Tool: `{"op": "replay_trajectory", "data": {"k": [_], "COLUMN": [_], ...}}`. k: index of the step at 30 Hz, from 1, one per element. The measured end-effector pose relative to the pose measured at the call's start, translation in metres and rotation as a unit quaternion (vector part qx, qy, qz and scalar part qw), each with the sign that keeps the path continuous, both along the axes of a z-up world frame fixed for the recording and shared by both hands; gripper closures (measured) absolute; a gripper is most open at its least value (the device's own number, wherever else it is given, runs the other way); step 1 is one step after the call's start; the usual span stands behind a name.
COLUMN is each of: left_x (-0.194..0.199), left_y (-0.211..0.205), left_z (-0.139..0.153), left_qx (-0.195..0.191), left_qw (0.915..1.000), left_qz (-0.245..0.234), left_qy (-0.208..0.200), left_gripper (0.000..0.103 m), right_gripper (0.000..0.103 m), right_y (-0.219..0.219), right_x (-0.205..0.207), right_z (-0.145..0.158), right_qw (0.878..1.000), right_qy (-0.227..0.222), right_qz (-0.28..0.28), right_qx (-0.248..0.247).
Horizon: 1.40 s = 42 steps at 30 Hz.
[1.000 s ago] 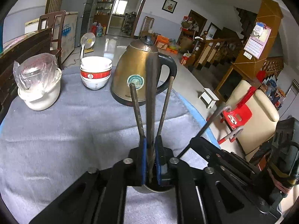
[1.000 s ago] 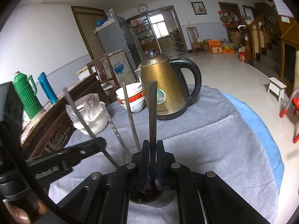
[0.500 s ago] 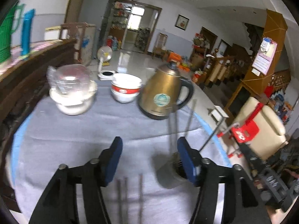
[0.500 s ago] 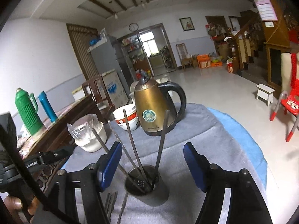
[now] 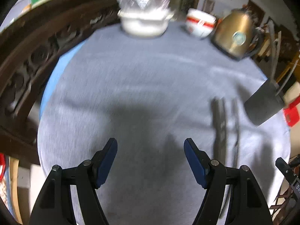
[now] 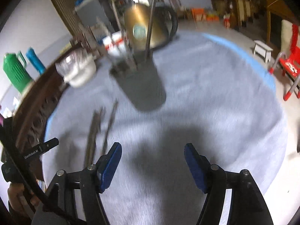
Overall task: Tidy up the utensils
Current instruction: 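Move both open tools back over the remaining dark chopsticks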
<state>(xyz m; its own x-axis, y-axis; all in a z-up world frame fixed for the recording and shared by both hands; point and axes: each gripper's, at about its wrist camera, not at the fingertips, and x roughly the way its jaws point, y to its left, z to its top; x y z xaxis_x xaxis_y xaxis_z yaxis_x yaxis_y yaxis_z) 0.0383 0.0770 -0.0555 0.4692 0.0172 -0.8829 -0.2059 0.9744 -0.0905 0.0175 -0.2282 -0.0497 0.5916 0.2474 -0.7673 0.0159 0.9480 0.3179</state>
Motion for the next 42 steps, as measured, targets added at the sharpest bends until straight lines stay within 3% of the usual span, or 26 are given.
{"op": "replay_trajectory", "data": {"k": [4,14,20,42], "left_x": [-0.005,-0.003,-0.002,-0.007], "left_y": [0.006,0.006,-0.002,0.000], "left_z": [-0.013,-0.030,-0.031,-0.031], "left_qx": [0.001,0.017,0.035,0.040], "left_qw": [0.9998,0.9983,0.9980,0.9979], "left_qz": [0.010,0.009,-0.001,0.000], "left_qy": [0.020,0.055,0.053,0.051], "left_gripper": [0.029,0.029,0.028,0.020], "right_gripper": [0.031,0.031,0.031,0.024], "right_y": [0.017,0.034,0.036,0.056], "right_x": [0.002,0.010,0.013,0.007], "right_z": [-0.019,-0.030,-0.038,-0.039], "right_qw": [0.999,0.996,0.994,0.989], "right_qy": [0.032,0.056,0.064,0.061], "right_qz": [0.013,0.024,0.022,0.031], "right_qx": [-0.018,-0.069,-0.090,-0.131]}}
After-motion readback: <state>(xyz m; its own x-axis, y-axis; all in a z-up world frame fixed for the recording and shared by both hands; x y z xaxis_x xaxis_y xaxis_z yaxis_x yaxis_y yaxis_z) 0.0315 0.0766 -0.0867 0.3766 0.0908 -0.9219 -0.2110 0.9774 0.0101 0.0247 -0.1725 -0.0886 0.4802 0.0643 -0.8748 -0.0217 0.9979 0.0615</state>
